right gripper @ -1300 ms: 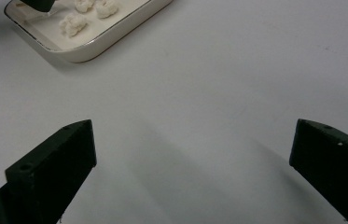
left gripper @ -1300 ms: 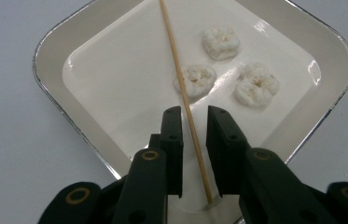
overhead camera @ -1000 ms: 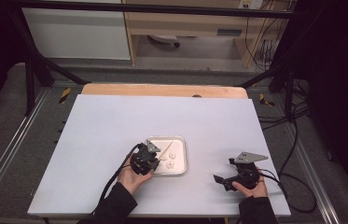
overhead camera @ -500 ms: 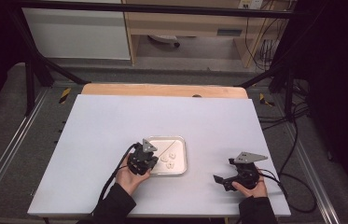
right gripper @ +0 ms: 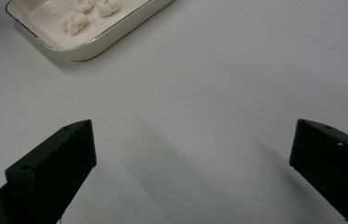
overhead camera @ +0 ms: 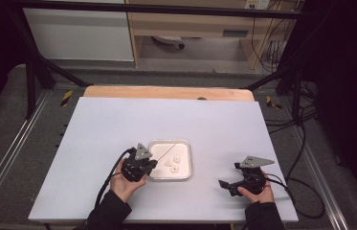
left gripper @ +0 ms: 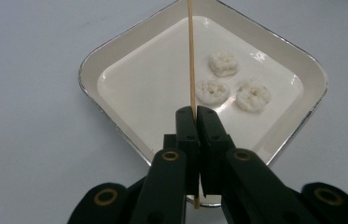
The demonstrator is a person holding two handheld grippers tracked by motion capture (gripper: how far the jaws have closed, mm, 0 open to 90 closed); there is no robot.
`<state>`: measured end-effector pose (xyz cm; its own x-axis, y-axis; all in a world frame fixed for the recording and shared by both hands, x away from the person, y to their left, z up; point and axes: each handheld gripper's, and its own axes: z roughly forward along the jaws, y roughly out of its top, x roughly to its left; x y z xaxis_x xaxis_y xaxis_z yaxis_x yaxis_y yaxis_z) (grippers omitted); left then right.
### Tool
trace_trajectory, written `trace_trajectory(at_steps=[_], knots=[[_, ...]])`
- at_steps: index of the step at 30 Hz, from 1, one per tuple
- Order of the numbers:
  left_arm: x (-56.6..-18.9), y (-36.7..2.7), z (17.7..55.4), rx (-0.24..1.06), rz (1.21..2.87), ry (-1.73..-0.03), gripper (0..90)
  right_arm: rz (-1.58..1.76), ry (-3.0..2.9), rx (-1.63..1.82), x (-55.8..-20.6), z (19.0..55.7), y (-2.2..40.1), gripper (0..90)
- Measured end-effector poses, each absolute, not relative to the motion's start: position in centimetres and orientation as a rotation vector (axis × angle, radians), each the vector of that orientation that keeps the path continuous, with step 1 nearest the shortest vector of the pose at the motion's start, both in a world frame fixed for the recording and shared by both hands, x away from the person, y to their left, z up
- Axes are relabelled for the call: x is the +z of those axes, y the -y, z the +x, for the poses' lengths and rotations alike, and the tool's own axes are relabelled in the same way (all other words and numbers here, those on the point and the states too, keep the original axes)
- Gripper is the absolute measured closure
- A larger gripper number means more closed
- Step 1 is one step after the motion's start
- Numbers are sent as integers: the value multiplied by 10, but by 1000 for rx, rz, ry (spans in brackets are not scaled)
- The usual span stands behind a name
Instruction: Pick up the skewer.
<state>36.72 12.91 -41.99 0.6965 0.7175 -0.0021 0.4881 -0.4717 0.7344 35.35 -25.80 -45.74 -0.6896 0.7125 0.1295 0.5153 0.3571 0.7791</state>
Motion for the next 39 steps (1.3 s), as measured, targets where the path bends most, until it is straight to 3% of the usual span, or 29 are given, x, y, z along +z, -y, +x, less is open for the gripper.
trace_trajectory(at_steps=[22, 39], knots=[[-416, -136, 360, 313, 2191, -747, 883, 893, -2412, 1039, -448, 350, 230, 10], [-403, -100, 363, 260, 2291, -605, 884, 661, -2420, 884, -434, 343, 209, 43]])
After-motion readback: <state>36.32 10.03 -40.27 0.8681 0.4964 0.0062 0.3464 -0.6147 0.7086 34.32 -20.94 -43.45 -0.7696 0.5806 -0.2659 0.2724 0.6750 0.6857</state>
